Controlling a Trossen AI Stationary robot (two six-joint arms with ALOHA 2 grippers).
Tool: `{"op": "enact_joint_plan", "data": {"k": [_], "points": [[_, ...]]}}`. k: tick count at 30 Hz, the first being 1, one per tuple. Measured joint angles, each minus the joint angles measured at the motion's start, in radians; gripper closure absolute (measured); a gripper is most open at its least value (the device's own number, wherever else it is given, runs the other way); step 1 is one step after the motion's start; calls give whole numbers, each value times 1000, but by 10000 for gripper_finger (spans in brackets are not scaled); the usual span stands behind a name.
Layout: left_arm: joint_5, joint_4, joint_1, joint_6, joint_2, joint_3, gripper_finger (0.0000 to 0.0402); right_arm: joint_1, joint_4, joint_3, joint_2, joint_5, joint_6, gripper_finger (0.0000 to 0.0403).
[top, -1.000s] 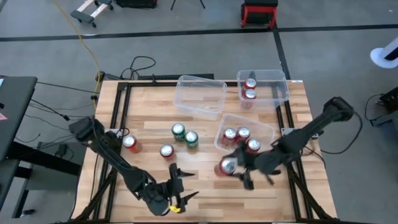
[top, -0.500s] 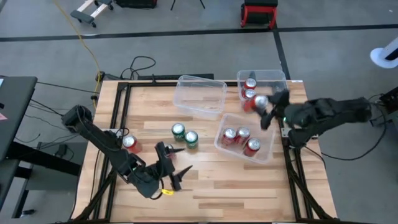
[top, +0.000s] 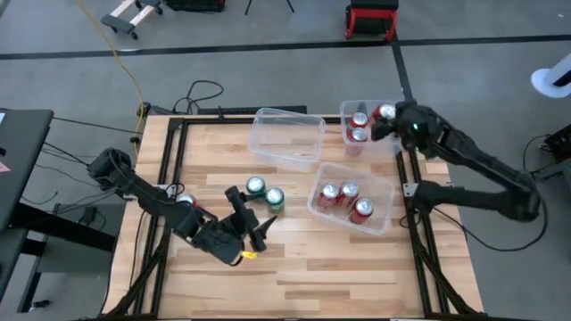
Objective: Sort soda cans
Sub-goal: Put the bottom red soda can into the top right transparent bin
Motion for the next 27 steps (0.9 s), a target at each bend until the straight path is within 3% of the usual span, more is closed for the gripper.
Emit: {"op": "enact_joint_plan", "data": {"k": [7,16,27], "points": [[1,-52,10,-6,-8,0,79,-298,110,-75,120,-177,-19,125],[-12,-97,20,8,-49,0,79,-336,156,-75,277,-222,42,125],[-12,-172,51,-1,-48,0,79,-358,113,-74,395,-176,184,125]]}}
